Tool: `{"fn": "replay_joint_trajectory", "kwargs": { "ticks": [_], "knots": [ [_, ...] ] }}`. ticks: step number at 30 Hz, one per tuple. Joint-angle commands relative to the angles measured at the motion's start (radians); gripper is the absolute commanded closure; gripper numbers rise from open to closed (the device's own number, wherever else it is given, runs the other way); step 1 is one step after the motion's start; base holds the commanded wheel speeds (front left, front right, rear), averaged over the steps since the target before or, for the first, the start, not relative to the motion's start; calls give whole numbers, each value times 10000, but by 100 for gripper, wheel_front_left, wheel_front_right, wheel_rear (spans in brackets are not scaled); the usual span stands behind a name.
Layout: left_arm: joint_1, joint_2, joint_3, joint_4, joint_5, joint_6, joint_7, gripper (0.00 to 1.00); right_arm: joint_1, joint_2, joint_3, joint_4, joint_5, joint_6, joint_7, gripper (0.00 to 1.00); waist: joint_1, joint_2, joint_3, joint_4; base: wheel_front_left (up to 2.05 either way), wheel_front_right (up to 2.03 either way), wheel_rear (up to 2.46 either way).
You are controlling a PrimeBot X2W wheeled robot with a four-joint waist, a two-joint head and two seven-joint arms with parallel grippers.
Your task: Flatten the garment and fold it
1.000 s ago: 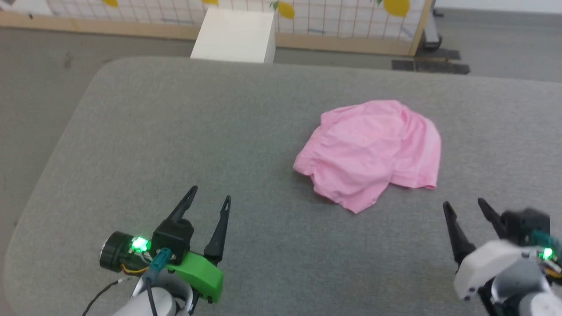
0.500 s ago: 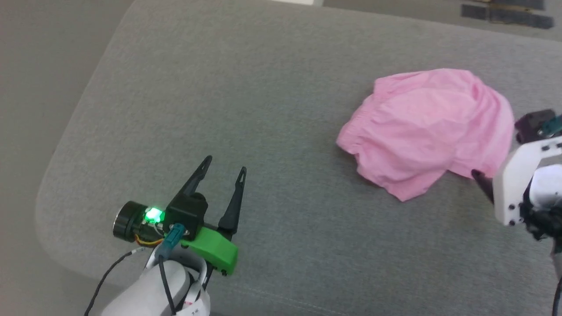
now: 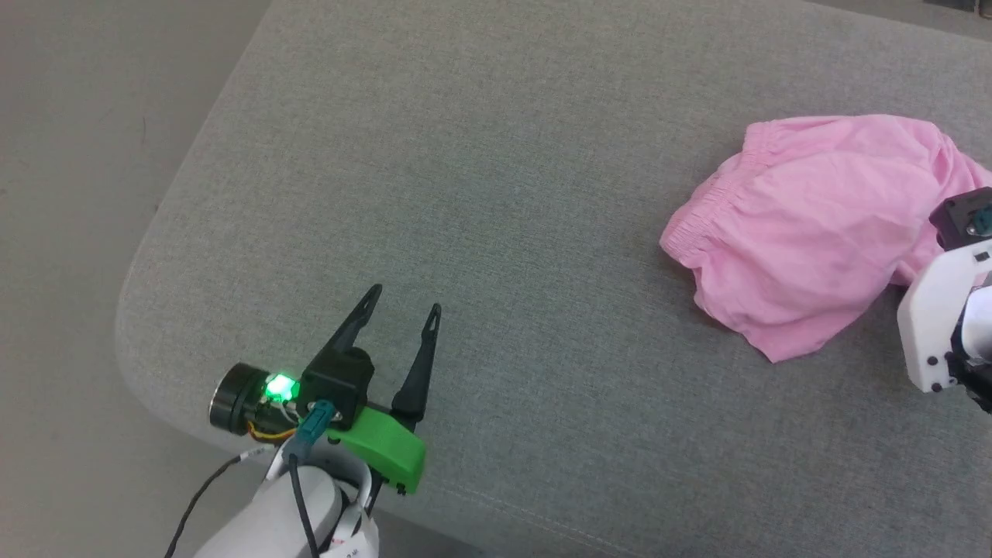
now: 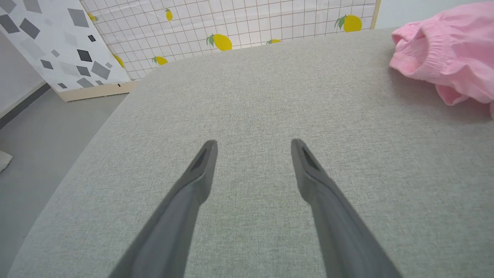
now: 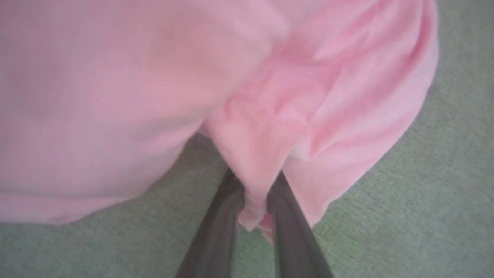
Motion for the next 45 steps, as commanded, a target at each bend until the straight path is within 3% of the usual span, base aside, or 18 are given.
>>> {"fn": "replay_joint_trajectory", "kwargs": {
  "ticks": [1,6,14,19,20,21,28,37,45],
  "knots": [
    [130,-90,47,69,74,-58,-38,0,362,-147,162,386,17,-15,-123,100,0,0,-314,-318,0,0,0],
    [307,-190,131,145,81,-166,-38,0,841,-734,302,117,355,-15,-711,100,0,0,-841,-812,0,0,0],
    [471,-242,145,190,50,-306,-38,0,1725,-2572,-48,-7,167,-15,-1274,100,0,0,-1319,-1370,0,0,0],
    [385,-269,182,190,26,-347,-38,0,1793,-2577,-448,799,-206,-15,-1756,100,0,0,-1271,-1426,0,0,0],
    [369,-273,188,197,20,-356,-38,0,1791,-2467,-476,927,-227,-15,-1804,86,0,0,-1270,-1431,0,0,0],
    [355,-275,200,212,5,-366,-38,0,1771,-2320,-508,1071,-244,-15,-1892,0,0,0,-1278,-1440,0,0,0],
    [421,-193,325,231,-152,-352,-34,0,1385,-1232,-772,684,-24,-15,-2826,0,0,0,-1624,-1775,0,0,0],
    [555,-141,479,-106,-466,-252,113,0,1872,-118,-1271,-1183,414,-15,-5390,0,0,0,-2089,-2404,0,0,0],
    [685,-12,521,-393,-622,-186,253,0,3220,1820,-2492,-2284,-378,-15,-6943,0,0,0,-2202,-2886,0,0,0]
  ]
}}
